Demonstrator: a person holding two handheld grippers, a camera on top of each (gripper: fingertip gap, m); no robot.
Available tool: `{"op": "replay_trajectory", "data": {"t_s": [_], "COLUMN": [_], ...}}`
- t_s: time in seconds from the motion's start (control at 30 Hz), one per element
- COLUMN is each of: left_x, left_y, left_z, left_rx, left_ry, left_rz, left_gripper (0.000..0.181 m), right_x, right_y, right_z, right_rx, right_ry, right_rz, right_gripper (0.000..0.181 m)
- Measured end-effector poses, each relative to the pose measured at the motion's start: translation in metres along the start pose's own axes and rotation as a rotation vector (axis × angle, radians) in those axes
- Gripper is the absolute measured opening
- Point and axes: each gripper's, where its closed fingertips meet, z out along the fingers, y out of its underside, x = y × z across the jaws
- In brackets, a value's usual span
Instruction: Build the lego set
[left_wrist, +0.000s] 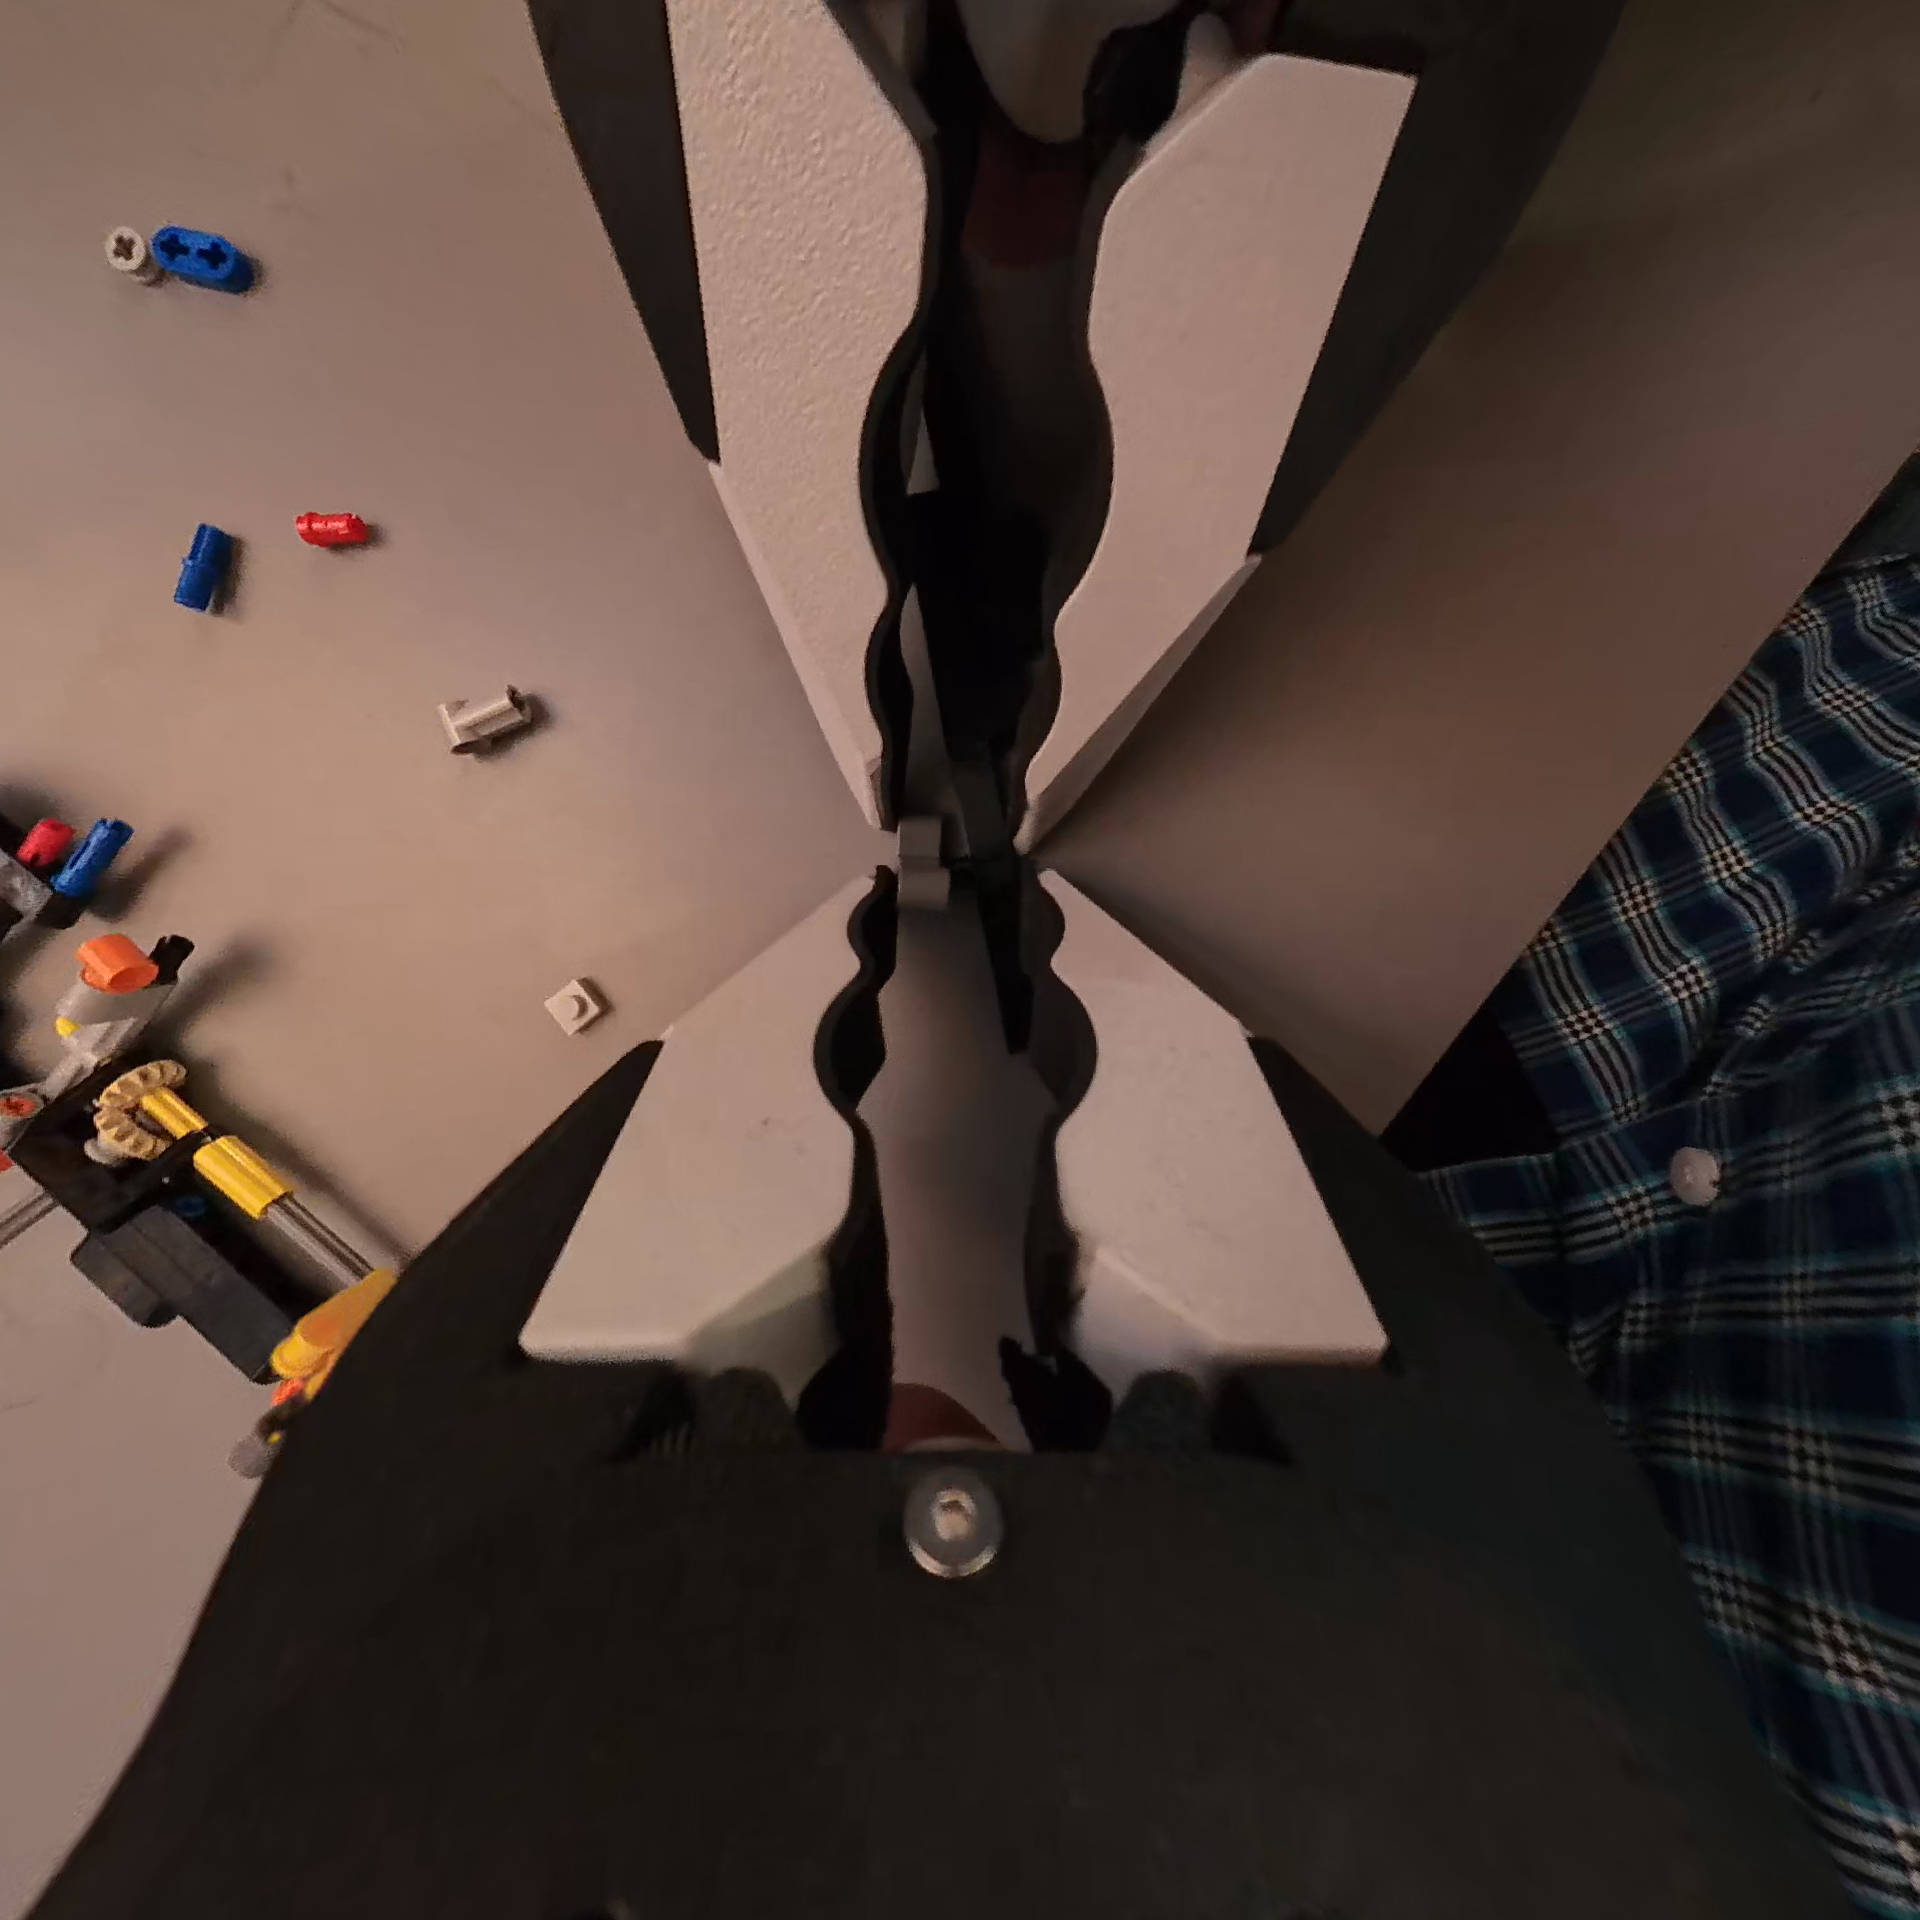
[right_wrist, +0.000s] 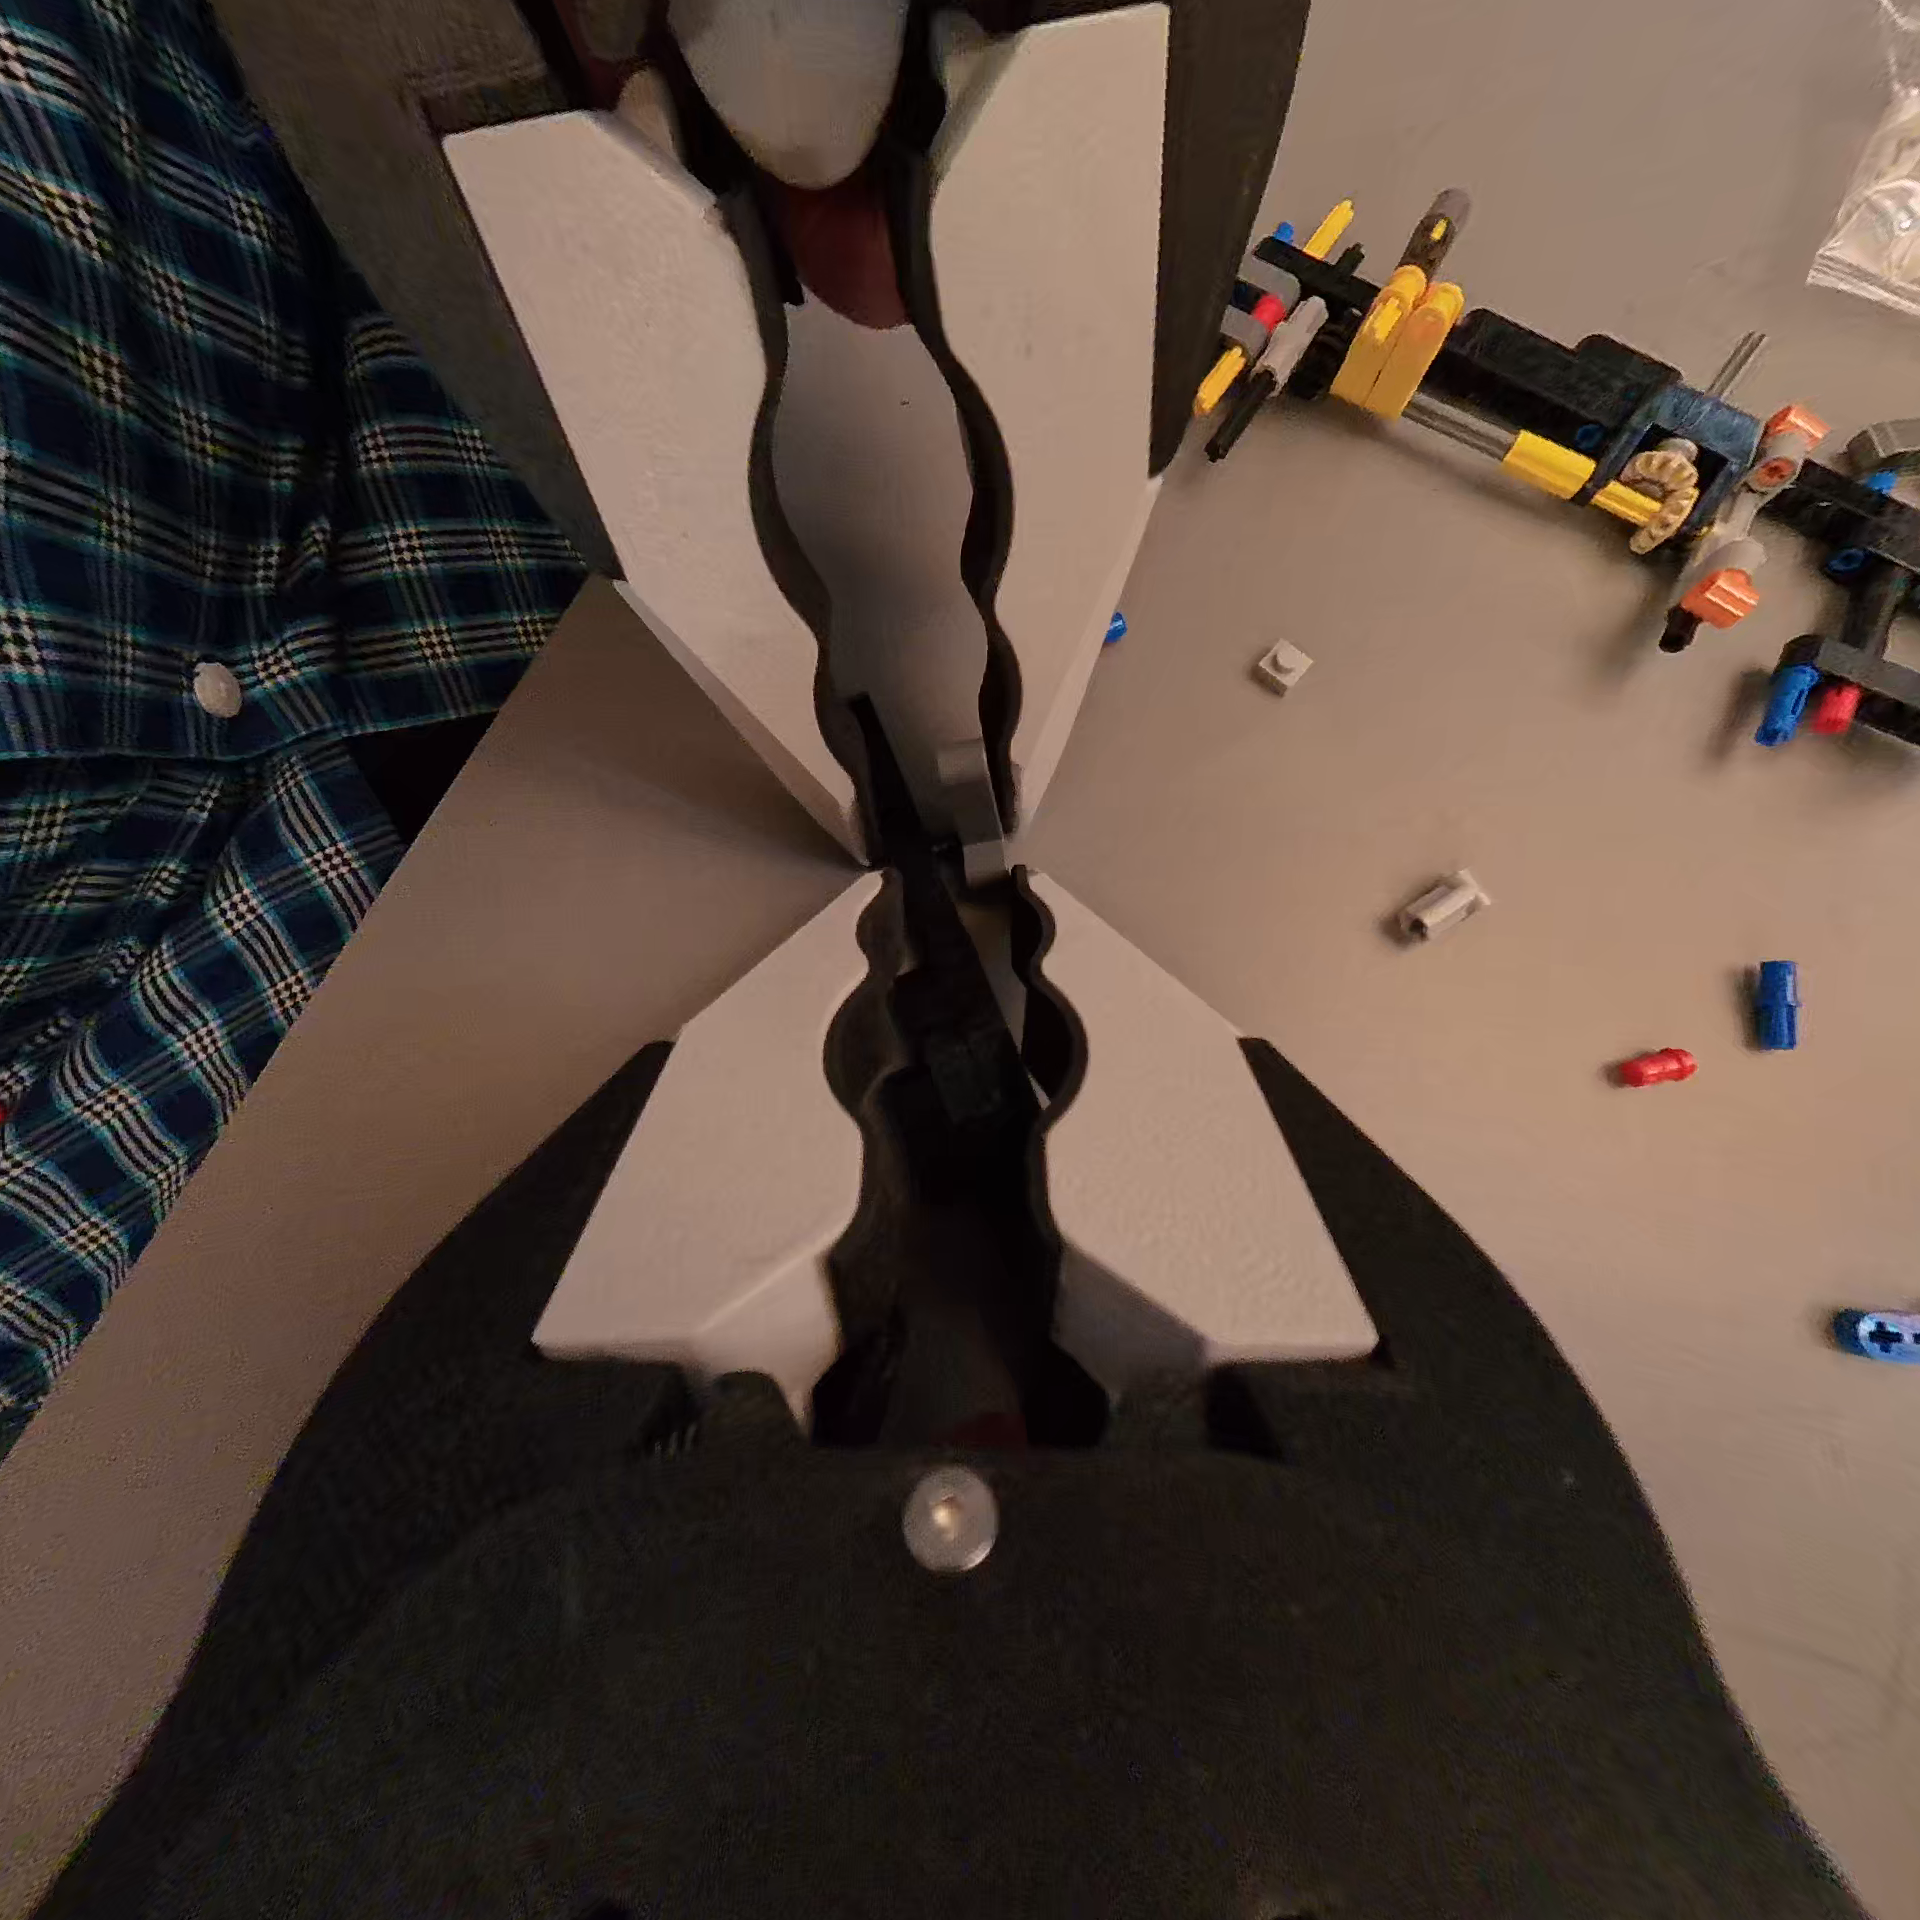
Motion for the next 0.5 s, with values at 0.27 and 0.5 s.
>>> {"op": "replay_trajectory", "data": {"t_s": [0.27, 0.5], "left_x": [-0.0002, 0.0036], "left_y": [-0.0003, -0.0004], "left_z": [0.001, 0.001], "left_rx": [0.031, 0.028], "left_ry": [0.017, 0.069], "left_rz": [-0.028, 0.032], "left_gripper": [0.021, 0.034], "right_x": [0.0002, 0.0012], "right_y": [-0.0001, 0.0003], "right_z": [0.001, 0.0011], "right_rx": [-0.001, 0.002], "right_ry": [-0.013, -0.017], "right_rz": [0.007, 0.018], "right_gripper": [0.019, 0.016]}}
